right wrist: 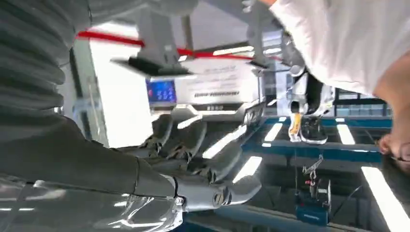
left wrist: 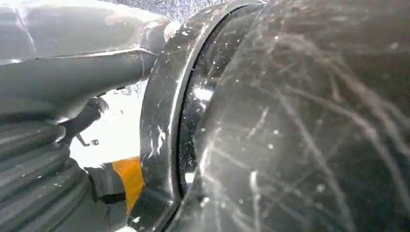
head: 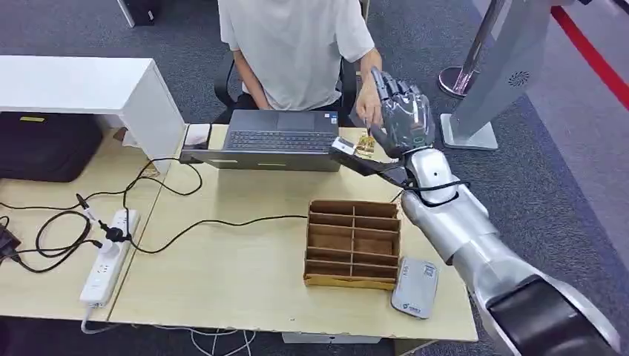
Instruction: Pass the card to the sensor for recognition and then transmit it.
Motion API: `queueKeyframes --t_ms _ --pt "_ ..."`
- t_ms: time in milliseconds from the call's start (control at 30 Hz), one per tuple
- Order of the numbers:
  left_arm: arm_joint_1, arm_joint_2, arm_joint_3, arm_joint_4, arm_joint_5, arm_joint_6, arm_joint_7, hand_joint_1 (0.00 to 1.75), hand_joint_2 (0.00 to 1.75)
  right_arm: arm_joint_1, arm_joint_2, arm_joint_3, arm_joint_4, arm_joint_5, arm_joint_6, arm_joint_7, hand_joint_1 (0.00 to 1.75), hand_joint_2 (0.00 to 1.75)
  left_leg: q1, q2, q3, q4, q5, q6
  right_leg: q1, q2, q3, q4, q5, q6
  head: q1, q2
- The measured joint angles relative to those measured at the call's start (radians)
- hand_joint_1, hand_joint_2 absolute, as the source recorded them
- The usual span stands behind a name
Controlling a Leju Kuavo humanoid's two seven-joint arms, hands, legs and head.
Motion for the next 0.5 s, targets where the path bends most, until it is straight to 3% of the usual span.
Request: queueKeyframes --t_ms 100,300,500 --pt "0.001 0.000 0.000 0.000 0.008 0.000 0.008 0.00 1.75 -0.005 -0.073 -0.013 0.009 0.075 0.002 0.035 0.00 1.75 0.000 -0.002 -0.001 0.002 0.000 0.000 0.000 -0.003 0.001 -0.001 0.000 0.000 0.000 0.000" --pt "0.004 0.002 0.000 0.000 0.016 0.005 0.008 0.00 1.75 -0.010 -0.270 -0.061 0.039 0.153 0.013 0.057 0.00 1.75 -0.002 -0.005 -0.003 0.004 -0.001 0.002 -0.001 -0.005 0.001 -0.001 0.000 0.000 0.000 0.000" --pt "0.012 0.014 0.001 0.000 0.030 0.006 -0.034 0.00 1.75 0.007 -0.438 -0.114 0.088 0.196 0.031 0.101 0.00 1.75 -0.002 -0.006 -0.004 0.004 -0.002 0.003 -0.001 -0.006 0.000 -0.002 0.000 0.001 0.000 0.000"
